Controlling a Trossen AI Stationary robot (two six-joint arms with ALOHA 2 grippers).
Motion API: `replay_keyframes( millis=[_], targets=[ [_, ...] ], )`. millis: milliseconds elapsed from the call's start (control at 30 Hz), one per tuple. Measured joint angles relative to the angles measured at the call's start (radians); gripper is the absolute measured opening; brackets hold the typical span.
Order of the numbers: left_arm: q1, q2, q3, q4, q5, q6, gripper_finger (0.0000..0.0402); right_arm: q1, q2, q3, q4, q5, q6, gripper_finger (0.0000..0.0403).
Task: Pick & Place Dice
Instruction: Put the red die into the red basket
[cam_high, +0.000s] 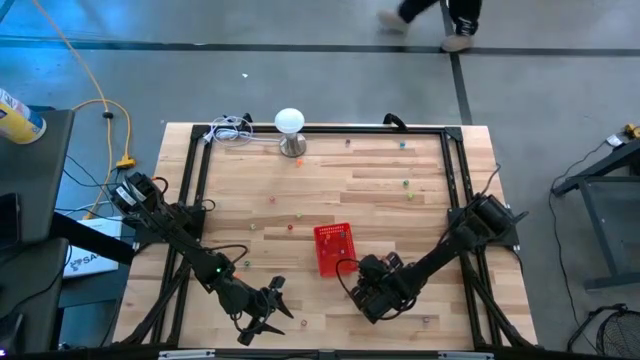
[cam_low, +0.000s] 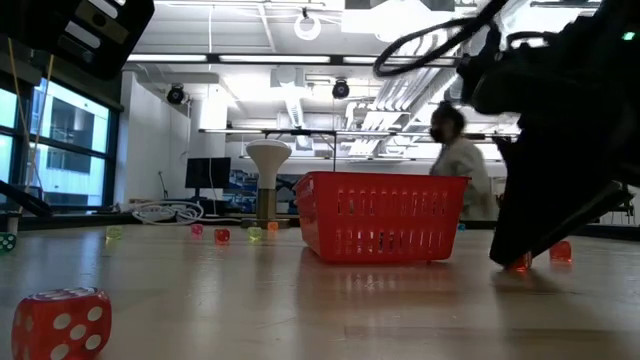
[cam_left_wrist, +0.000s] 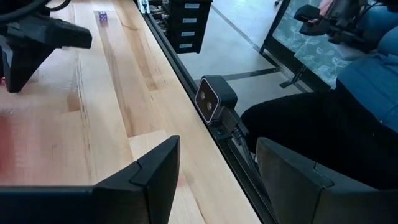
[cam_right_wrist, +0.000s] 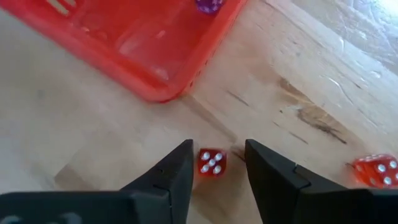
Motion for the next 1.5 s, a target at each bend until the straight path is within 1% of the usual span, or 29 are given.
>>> replay_keyframes(
  millis=[167,400,500,667,800,933,1000,1067,1133,1200,1300,1367,1500],
  targets=[
    [0.000,0.000,0.000,0.000,0.000,0.000,0.0204,-0.004,0.027,0.002,0.010,-0.015,-0.022,0.0117],
    [0.000,0.000,0.000,0.000,0.000,0.000,0.0204,0.002,0.017,0.000,0.015,-0.033,-0.023,0.0097],
    [0.000,0.000,0.000,0.000,0.000,0.000,0.0204,0.003,0.017,0.000,0.014,-0.040,-0.027,0.0078],
    [0.000,0.000,0.000,0.000,0.000,0.000,0.0204,0.006,0.014,0.000,0.020,-0.050,-0.032,0.0034],
    [0.000,0.000,0.000,0.000,0.000,0.001,0.0204,0.026,-0.005,-0.004,0.020,-0.052,-0.004,0.0032],
    [0.000,0.000,0.000,-0.001,0.000,0.001,0.0204,0.073,-0.032,0.008,-0.001,-0.109,0.031,0.0032],
    [0.000,0.000,0.000,-0.001,0.000,0.001,0.0204,0.101,-0.045,0.023,0.002,-0.116,0.039,0.0032],
    [0.000,0.000,0.000,-0.001,0.000,0.000,0.0204,0.126,-0.057,0.039,0.000,-0.087,0.043,0.0032],
    [0.000,0.000,0.000,-0.001,-0.010,-0.004,0.0204,0.142,-0.065,0.060,-0.001,-0.026,0.040,0.0032],
    [0.000,0.000,0.000,-0.002,-0.036,-0.004,0.0204,0.149,-0.077,0.082,0.012,0.046,0.001,0.0032],
    [0.001,0.000,0.000,-0.006,-0.055,-0.005,0.0204,0.138,-0.087,0.113,0.065,0.135,-0.112,0.0032],
    [0.008,0.000,0.000,-0.006,-0.055,-0.010,0.0204,0.112,-0.087,0.127,0.096,0.173,-0.204,0.0032],
    [0.036,0.000,0.000,-0.030,-0.055,-0.092,0.0204,0.039,-0.083,0.130,0.179,0.240,-0.335,0.0035]
  ],
)
